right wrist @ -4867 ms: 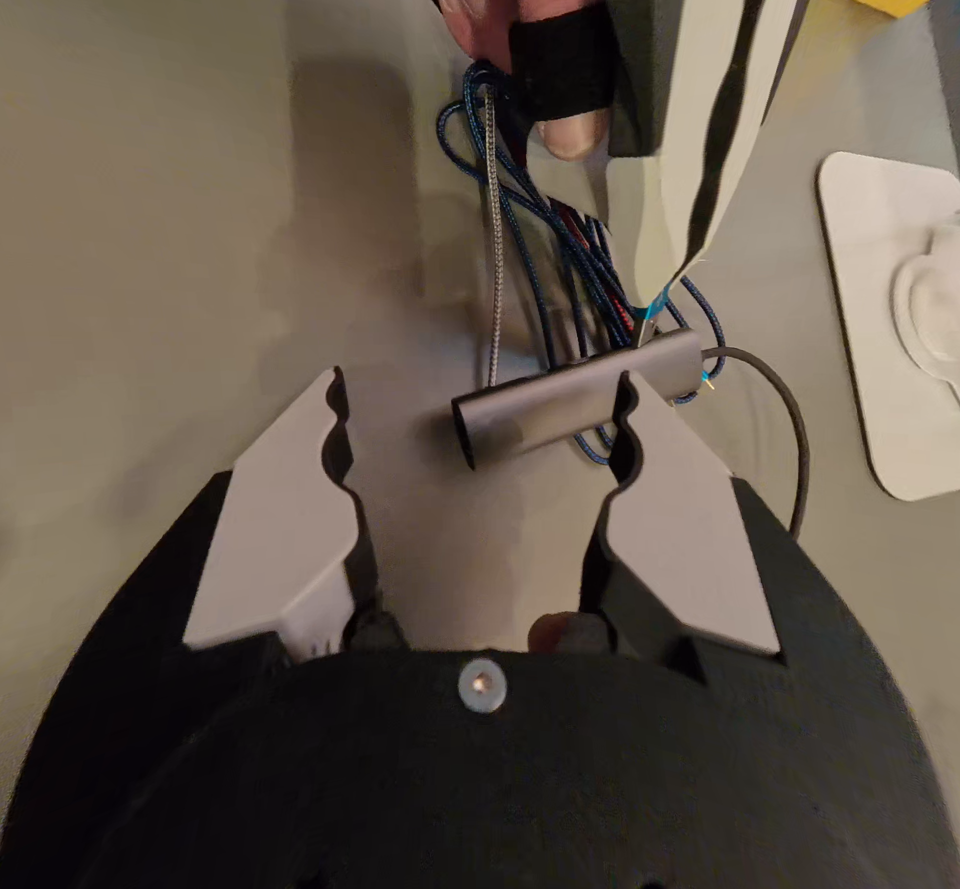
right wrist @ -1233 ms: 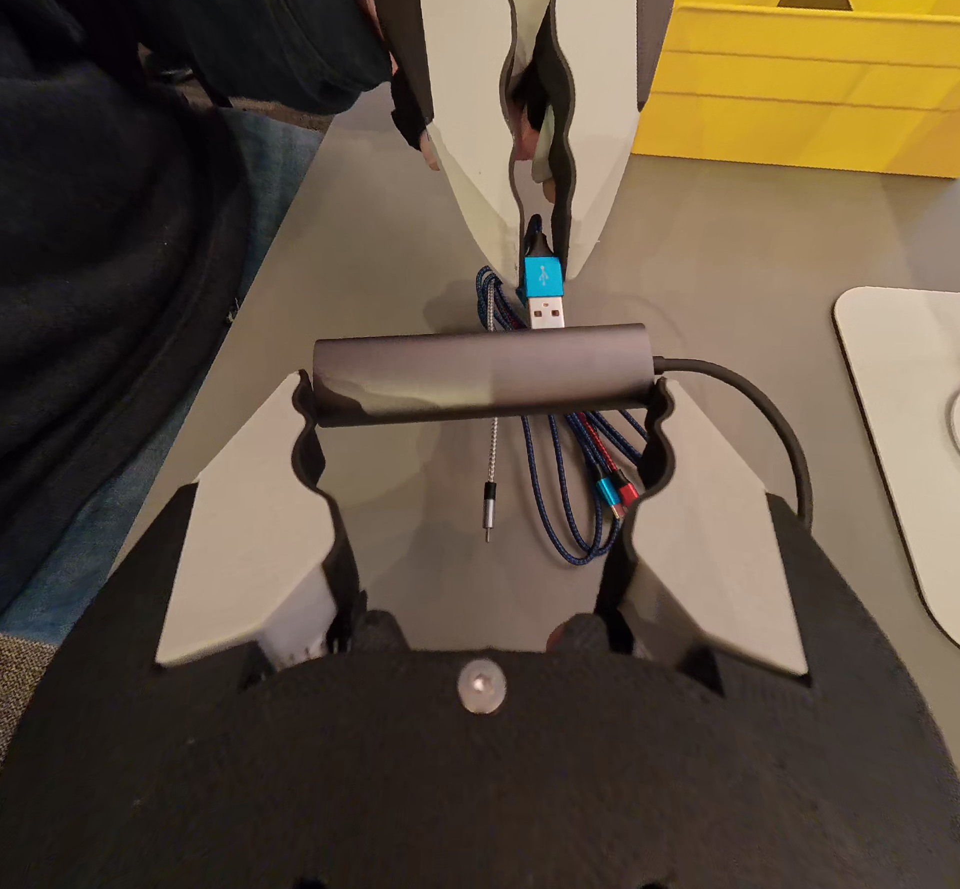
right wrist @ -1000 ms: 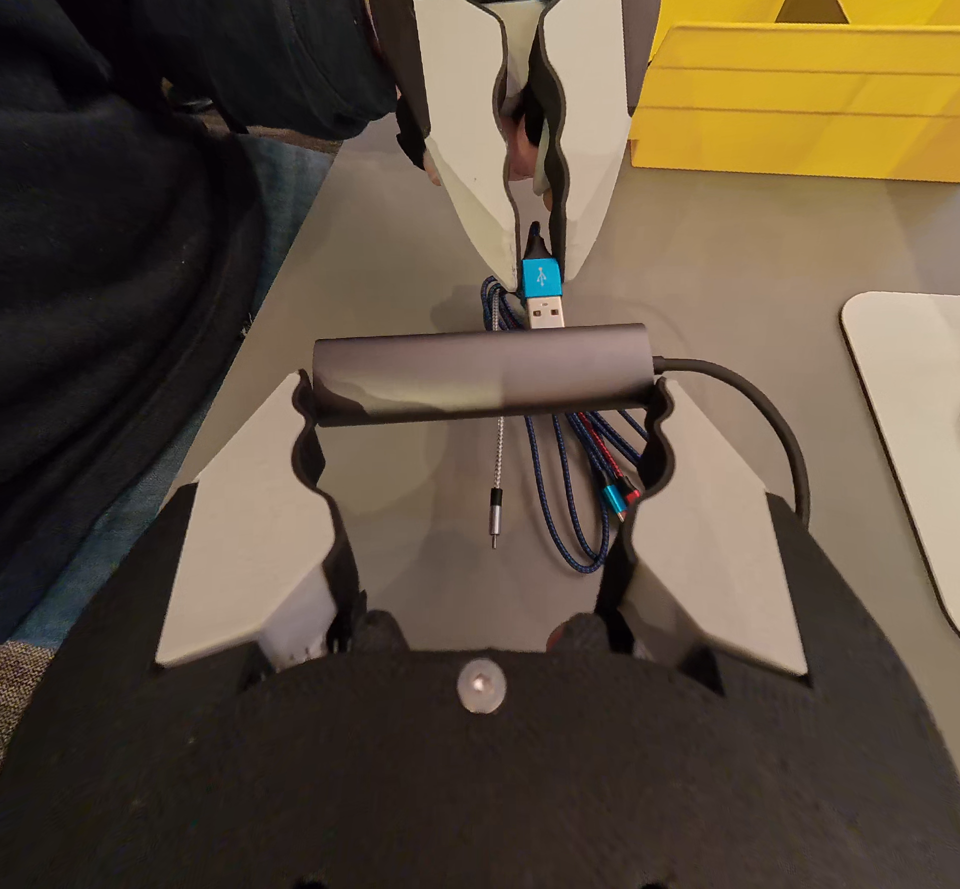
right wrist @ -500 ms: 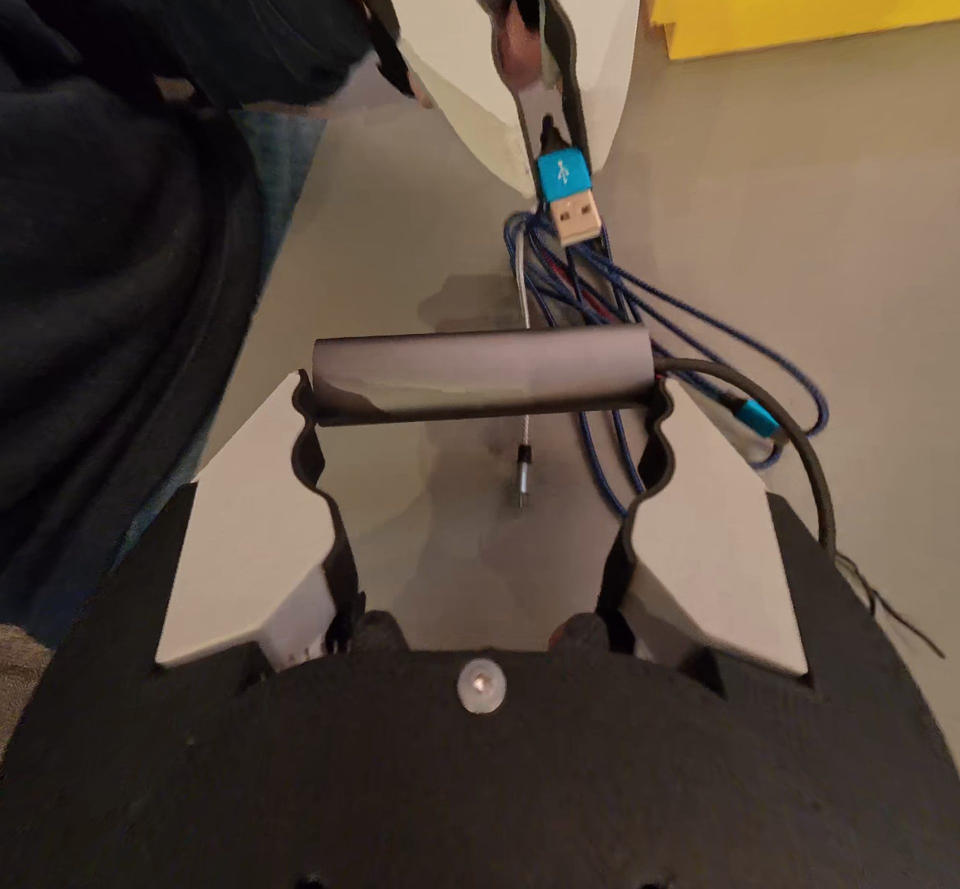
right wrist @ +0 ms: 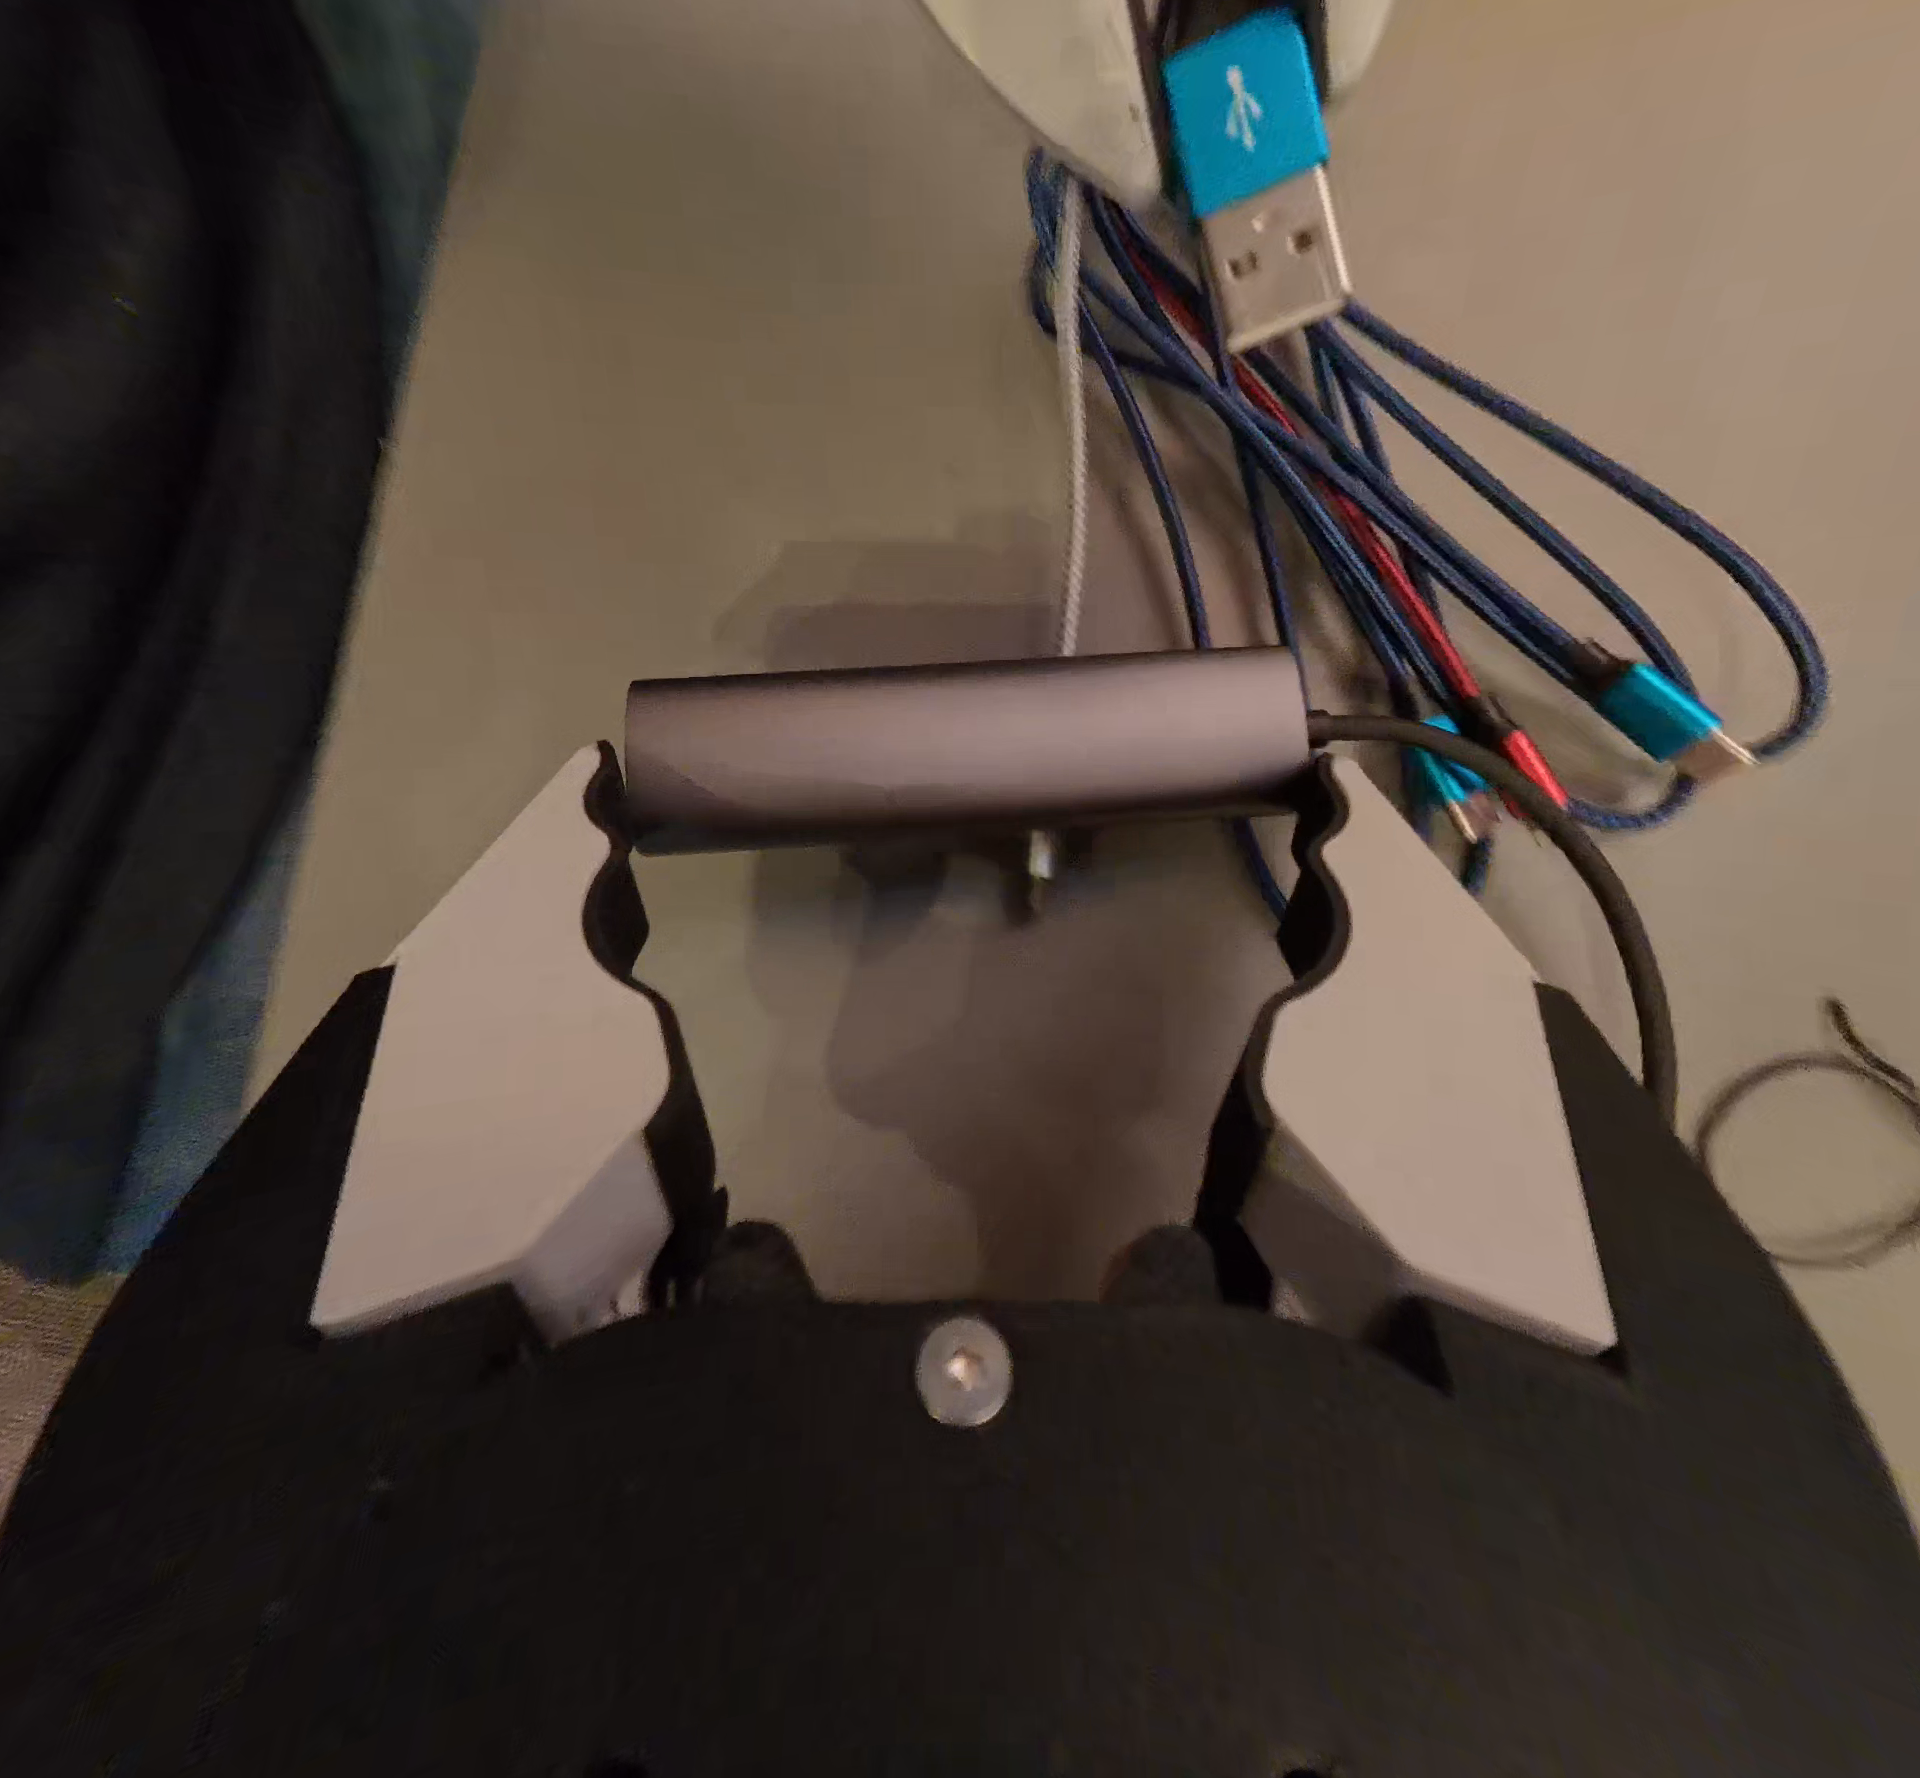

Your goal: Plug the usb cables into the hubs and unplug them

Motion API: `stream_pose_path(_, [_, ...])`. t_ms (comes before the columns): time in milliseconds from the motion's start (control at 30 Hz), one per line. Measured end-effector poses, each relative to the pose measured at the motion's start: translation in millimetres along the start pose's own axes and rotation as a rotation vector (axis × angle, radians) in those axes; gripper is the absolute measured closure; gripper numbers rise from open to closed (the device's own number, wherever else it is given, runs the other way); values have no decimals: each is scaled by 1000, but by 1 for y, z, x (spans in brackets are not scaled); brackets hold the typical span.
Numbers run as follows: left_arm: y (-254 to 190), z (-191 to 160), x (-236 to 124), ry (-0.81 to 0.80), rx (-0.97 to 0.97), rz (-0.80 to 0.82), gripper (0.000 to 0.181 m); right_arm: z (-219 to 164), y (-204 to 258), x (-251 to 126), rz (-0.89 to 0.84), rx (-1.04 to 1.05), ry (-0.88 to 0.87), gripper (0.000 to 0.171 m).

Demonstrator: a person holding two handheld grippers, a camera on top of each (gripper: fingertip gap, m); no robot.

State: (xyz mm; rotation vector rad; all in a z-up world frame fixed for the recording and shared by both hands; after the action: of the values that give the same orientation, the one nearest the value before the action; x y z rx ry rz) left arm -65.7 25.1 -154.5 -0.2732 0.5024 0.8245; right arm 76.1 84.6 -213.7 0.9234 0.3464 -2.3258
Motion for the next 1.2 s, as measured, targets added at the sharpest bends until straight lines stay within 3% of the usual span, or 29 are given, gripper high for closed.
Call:
stream_pose_path(300, [0,-4,3,11,8,9,168,0,10,-5,-192,-250,240,41])
stream_pose_path(533, [-1,-5,5,13,16,0,168,4,19,-15,-336,-664,398,78])
stream_pose_path(733, [-1,-6,3,8,2,-3,168,7,5,-2,-361,-879,460,117])
stream_pose_path(800, [0,-8,3,8,-1,-2,168,5,2,5,-367,-929,462,140])
stream_pose_path(867, [1,-9,2,10,-5,-2,168,4,0,11,-420,-978,457,146])
stream_pose_path(1000, [5,-13,1,-4,-30,-5,168,5,-4,15,-470,-946,443,151])
stream_pose_path(1200, [13,-12,-7,-41,-57,20,168,19,-16,-3,-409,-588,234,158])
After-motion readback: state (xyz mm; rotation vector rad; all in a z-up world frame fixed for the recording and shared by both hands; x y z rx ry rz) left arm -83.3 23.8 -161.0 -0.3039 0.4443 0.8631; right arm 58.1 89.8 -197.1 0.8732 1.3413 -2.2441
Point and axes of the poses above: each gripper's, where its closed fingertips meet, x out along the fingers, z out of its top, y = z × x across the jaws, the point moved 8 cm from there along -x, back along the fingers, and after that the axes turned 15 degrees about -x, right-handed, at the moved point
